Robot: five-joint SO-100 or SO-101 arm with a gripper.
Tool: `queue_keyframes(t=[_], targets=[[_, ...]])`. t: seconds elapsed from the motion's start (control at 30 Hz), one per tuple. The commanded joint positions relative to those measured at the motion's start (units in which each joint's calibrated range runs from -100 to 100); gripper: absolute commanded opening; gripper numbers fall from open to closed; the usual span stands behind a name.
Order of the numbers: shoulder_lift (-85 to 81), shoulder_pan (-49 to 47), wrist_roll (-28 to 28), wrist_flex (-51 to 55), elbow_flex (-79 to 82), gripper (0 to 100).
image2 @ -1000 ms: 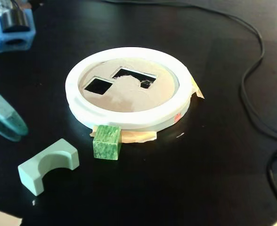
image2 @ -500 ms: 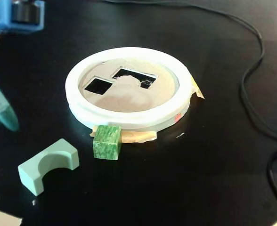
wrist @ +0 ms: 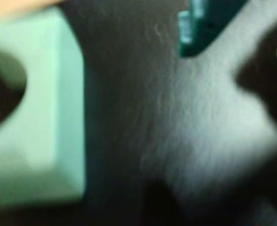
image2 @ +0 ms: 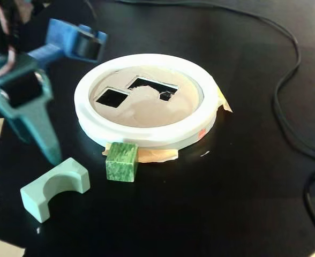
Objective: Pick up the U shape block and drop it in corresponding U shaped hole
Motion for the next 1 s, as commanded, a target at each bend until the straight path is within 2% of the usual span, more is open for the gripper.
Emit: queue_keyframes(t=[0.0,0.3,0.4,0.5,0.53,0.83,0.97], targets=[[10.46,0.15,-0.39,-7.2,-5.33,71],[11.53,0.03,-0.39,-7.6,-5.33,70],[11.53,-0.22,-0.34,-7.6,-5.33,58],[11.53,-0.47,-0.29,-7.6,-5.33,39],[11.44,-0.47,-0.29,-7.6,-5.33,35],[10.73,0.03,0.15,-7.6,-5.33,9],[10.55,0.15,0.15,-7.6,-5.24,2]])
